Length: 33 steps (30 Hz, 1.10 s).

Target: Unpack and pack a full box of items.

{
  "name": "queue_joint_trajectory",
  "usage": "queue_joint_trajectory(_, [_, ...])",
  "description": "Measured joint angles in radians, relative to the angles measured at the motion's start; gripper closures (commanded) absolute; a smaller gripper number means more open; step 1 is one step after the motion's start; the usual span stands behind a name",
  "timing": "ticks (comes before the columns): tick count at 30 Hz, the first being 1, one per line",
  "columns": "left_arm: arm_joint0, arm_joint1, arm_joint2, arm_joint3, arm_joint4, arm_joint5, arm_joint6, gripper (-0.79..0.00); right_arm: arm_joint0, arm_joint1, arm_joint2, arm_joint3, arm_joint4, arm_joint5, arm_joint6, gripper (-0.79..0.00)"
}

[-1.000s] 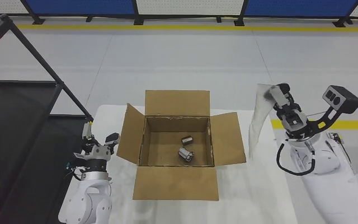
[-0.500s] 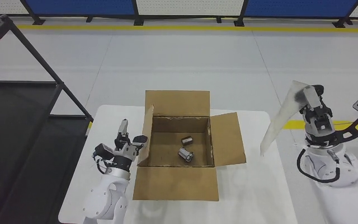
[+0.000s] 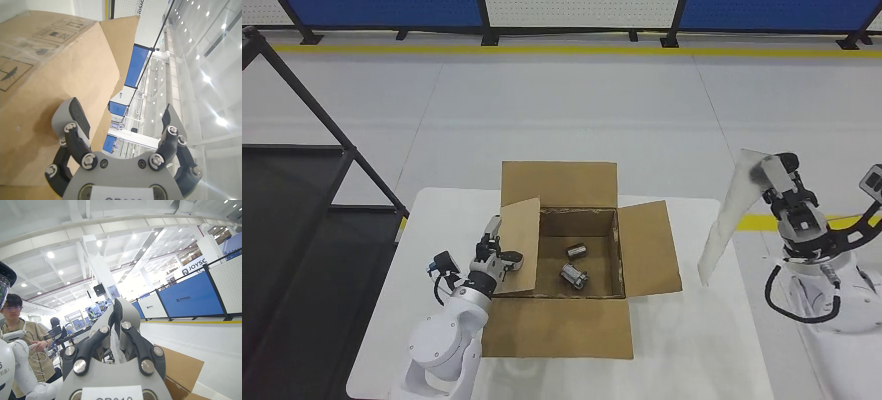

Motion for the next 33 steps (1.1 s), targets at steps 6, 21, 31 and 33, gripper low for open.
queue_joint_trajectory(6, [0.005, 0.000, -0.004, -0.009, -0.009, -0.016, 0.009, -0.785, -0.038, 0.014, 0.024, 0.068, 0.023, 0.032, 0.140, 0.000])
queue_joint_trajectory(21, [-0.008, -0.001, 0.005, -0.008, -0.016, -0.051, 0.020, -0.785, -0.052, 0.052, 0.048, 0.273, 0.085, 0.068, 0.522, 0.000])
queue_joint_trajectory(31, [-0.009, -0.002, 0.009, -0.006, -0.019, -0.063, 0.032, -0.785, 0.008, 0.048, -0.045, 0.327, -0.047, 0.129, 0.556, 0.000])
queue_joint_trajectory(33, [-0.009, -0.002, 0.010, -0.006, -0.019, -0.064, 0.035, -0.785, 0.023, 0.045, -0.062, 0.342, -0.056, 0.137, 0.546, 0.000])
